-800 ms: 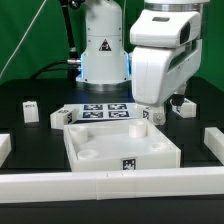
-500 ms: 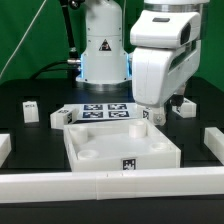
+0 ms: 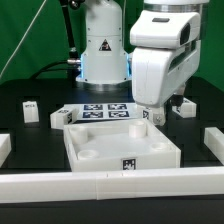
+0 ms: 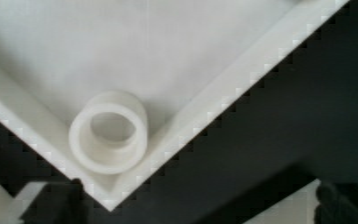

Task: Assemble one leg

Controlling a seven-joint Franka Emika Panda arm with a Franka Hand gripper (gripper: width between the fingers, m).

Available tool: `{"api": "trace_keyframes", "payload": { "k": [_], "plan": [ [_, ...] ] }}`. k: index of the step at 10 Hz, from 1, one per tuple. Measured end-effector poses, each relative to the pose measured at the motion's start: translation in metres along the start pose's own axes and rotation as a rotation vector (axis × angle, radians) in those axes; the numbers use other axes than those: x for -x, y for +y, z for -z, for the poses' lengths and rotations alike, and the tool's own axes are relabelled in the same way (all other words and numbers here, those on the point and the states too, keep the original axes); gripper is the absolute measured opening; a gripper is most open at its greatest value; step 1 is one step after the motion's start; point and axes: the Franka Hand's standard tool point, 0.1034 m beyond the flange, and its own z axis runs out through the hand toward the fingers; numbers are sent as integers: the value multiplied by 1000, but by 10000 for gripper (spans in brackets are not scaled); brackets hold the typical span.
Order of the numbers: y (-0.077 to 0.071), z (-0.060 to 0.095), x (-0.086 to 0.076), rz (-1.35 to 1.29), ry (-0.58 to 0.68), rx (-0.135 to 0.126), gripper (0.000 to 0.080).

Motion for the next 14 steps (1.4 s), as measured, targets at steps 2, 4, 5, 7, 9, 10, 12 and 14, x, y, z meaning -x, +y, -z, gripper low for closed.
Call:
{"api": "trace_keyframes", "payload": {
  "k": [2,4,5,7,9,10,12,14],
  "plan": [
    [-3,-9,17,239,10,35,650],
    [-7,-12,19,448,-38,79,650],
    [-8,-13,19,495,-57,93,650],
    [-8,-13,20,491,-59,90,650],
    [-8,-13,20,492,-59,89,650],
    [-6,-13,23,538,-58,90,650],
    [-11,-19,52,650,-56,79,650],
    [-14,-22,77,707,-63,58,650]
  ]
}}
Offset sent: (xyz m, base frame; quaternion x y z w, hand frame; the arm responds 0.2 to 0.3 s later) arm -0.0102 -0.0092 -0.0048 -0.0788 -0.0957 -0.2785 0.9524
